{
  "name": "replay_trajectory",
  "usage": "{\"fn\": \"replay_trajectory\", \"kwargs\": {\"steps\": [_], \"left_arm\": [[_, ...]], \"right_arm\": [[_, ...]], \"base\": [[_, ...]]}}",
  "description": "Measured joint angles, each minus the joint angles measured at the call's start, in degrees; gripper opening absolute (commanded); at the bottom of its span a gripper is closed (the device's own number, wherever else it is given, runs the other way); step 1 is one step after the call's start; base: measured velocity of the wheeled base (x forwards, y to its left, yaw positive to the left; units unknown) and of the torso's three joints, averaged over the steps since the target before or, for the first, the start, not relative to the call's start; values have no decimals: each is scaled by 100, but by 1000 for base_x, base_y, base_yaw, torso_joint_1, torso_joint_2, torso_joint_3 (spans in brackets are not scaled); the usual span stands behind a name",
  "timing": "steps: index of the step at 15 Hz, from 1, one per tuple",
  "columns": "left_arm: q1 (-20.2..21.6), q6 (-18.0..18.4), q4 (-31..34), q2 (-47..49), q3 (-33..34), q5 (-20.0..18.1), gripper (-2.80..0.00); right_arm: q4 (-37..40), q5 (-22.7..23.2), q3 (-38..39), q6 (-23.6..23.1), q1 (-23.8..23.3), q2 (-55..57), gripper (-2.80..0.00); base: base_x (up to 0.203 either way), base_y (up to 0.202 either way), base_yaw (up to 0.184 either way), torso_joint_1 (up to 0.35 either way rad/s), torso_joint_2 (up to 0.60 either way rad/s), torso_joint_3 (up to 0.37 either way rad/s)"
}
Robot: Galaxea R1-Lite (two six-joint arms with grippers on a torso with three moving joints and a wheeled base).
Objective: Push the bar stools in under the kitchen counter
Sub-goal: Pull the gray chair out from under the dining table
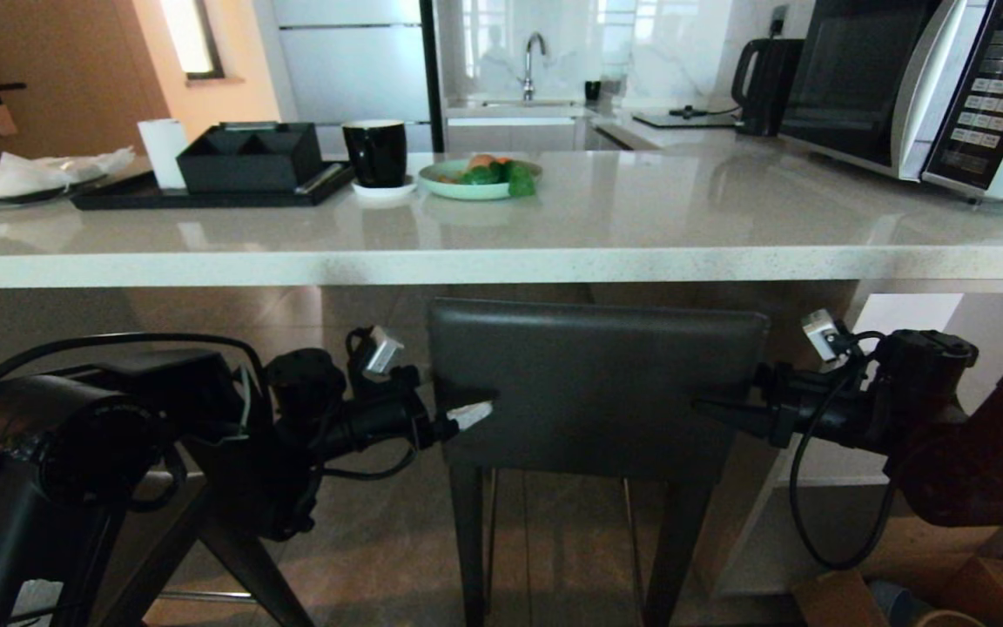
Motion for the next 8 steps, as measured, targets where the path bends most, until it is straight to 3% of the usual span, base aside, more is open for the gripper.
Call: {"fn": "replay_trajectory", "kwargs": {"steps": [4, 8], "left_arm": [[25, 388, 5, 271, -153, 743, 0], [46, 406, -7, 415, -266, 772, 0]], "right_arm": [[-9, -17, -57, 31, 23, 183, 0], [-52, -59, -76, 2, 26, 378, 0]], "base": [[0, 0, 0, 0, 0, 0], [0, 0, 0, 0, 0, 0]]}}
